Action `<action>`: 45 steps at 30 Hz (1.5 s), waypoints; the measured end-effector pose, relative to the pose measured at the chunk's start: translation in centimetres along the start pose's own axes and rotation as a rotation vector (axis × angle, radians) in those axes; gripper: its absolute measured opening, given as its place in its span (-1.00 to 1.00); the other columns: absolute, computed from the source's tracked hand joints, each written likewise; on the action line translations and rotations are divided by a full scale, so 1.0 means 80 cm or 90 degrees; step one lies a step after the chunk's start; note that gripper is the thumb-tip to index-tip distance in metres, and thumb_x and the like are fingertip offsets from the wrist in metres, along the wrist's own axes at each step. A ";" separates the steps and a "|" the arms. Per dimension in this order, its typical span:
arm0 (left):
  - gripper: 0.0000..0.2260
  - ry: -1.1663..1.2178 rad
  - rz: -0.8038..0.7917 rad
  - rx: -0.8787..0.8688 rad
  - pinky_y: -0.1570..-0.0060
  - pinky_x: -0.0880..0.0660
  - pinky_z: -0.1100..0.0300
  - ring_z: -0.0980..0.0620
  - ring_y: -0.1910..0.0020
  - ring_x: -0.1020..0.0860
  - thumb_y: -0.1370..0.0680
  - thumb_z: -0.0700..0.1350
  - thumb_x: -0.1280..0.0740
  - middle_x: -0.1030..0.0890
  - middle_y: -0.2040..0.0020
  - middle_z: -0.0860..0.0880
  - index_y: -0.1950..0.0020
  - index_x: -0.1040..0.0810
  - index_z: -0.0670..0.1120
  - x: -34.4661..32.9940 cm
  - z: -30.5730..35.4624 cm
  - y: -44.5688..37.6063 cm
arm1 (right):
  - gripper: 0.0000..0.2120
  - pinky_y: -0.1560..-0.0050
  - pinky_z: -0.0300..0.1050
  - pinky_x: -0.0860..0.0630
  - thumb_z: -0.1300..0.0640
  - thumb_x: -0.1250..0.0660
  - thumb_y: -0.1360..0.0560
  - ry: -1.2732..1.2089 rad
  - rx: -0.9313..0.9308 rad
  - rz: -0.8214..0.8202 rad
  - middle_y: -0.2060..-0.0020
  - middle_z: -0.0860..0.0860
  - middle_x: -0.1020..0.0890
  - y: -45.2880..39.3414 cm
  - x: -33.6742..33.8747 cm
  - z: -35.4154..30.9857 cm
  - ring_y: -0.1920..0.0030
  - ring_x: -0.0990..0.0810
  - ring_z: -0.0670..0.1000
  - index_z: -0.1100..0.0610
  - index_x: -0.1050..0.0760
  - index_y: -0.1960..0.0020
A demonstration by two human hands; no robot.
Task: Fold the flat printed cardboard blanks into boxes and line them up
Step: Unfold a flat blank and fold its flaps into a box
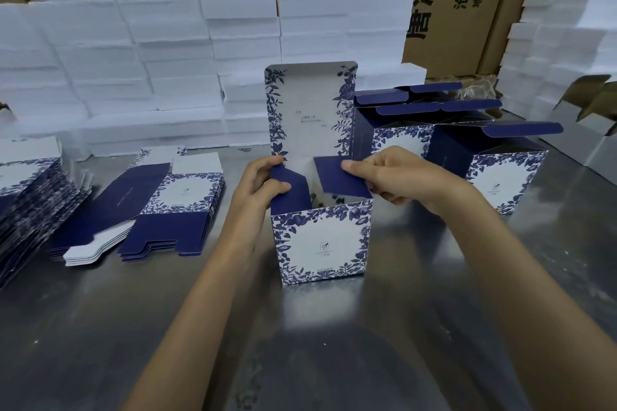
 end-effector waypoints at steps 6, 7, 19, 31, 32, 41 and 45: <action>-0.54 0.034 0.008 0.007 -0.10 -0.59 0.03 -0.09 -0.09 -0.67 -0.54 -0.28 -0.36 -0.70 -0.11 0.04 -0.33 -0.44 0.15 0.003 -0.002 0.002 | -0.51 0.51 -0.24 -0.11 0.01 -0.28 -0.66 -0.008 0.021 -0.012 0.51 -0.02 -0.21 -0.007 -0.002 0.006 0.52 -0.12 -0.04 0.03 -0.18 0.38; -0.48 0.031 -0.001 0.003 -0.09 -0.60 0.05 -0.05 -0.08 -0.68 -0.54 -0.27 -0.36 -0.70 -0.07 0.08 -0.38 -0.41 0.21 0.001 -0.002 0.002 | -0.52 0.53 -0.25 -0.15 -0.04 -0.32 -0.63 -0.019 0.012 0.006 0.50 -0.03 -0.26 -0.008 0.002 0.010 0.52 -0.18 -0.05 0.03 -0.23 0.39; -0.78 -0.029 0.035 0.052 -0.24 -0.44 -0.01 0.12 -0.04 -0.64 -0.49 0.12 -0.28 -0.70 -0.06 0.12 -0.01 -0.67 0.16 0.010 -0.003 -0.004 | -0.67 -0.07 -0.18 -0.55 0.19 -0.12 -0.60 -0.489 0.101 0.095 -0.08 0.01 -0.72 -0.003 -0.032 0.034 -0.03 -0.66 -0.09 0.06 -0.66 -0.10; -0.74 -0.317 -0.024 0.061 0.36 -0.43 0.33 0.14 0.28 -0.55 -0.59 -0.23 -0.20 -0.62 0.03 0.02 -0.11 -0.57 0.08 -0.013 0.041 -0.018 | -0.71 0.17 -0.29 -0.41 0.35 -0.15 -0.51 -0.142 0.074 0.144 0.04 0.00 -0.66 -0.025 -0.021 -0.027 0.16 -0.52 -0.10 0.02 -0.55 0.03; -0.76 -0.384 -0.033 0.073 0.38 -0.40 0.31 0.12 0.27 -0.53 -0.59 -0.21 -0.19 -0.60 0.04 0.02 -0.08 -0.57 0.07 -0.021 0.046 -0.025 | -0.73 0.23 -0.30 -0.39 0.33 -0.17 -0.52 -0.066 0.076 0.135 0.09 -0.04 -0.63 -0.034 -0.023 -0.038 0.17 -0.52 -0.11 0.02 -0.56 0.05; -0.84 -0.567 -0.015 0.047 0.25 -0.32 0.21 -0.01 0.00 -0.49 -0.65 -0.13 -0.15 -0.55 -0.01 -0.01 -0.03 -0.52 -0.07 -0.048 0.039 -0.044 | -0.84 0.20 -0.13 -0.41 0.13 -0.23 -0.55 0.095 0.104 0.133 0.24 -0.07 -0.56 -0.058 -0.039 -0.042 0.21 -0.48 -0.05 0.04 -0.46 0.21; -0.84 -0.563 -0.021 0.032 0.31 -0.28 0.25 0.03 0.13 -0.44 -0.66 -0.15 -0.18 -0.52 0.05 -0.03 0.10 -0.45 -0.03 -0.049 0.040 -0.045 | -0.92 0.17 -0.16 -0.43 0.20 -0.25 -0.53 0.141 0.106 0.114 0.20 -0.13 -0.56 -0.058 -0.043 -0.046 0.14 -0.51 -0.06 0.11 -0.51 0.10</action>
Point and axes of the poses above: each hand's wrist, its own y-axis away from the middle knuckle, its own x-axis out of the back of the hand, z = x × y, the point moved 8 cm from there along -y, towards the middle knuckle
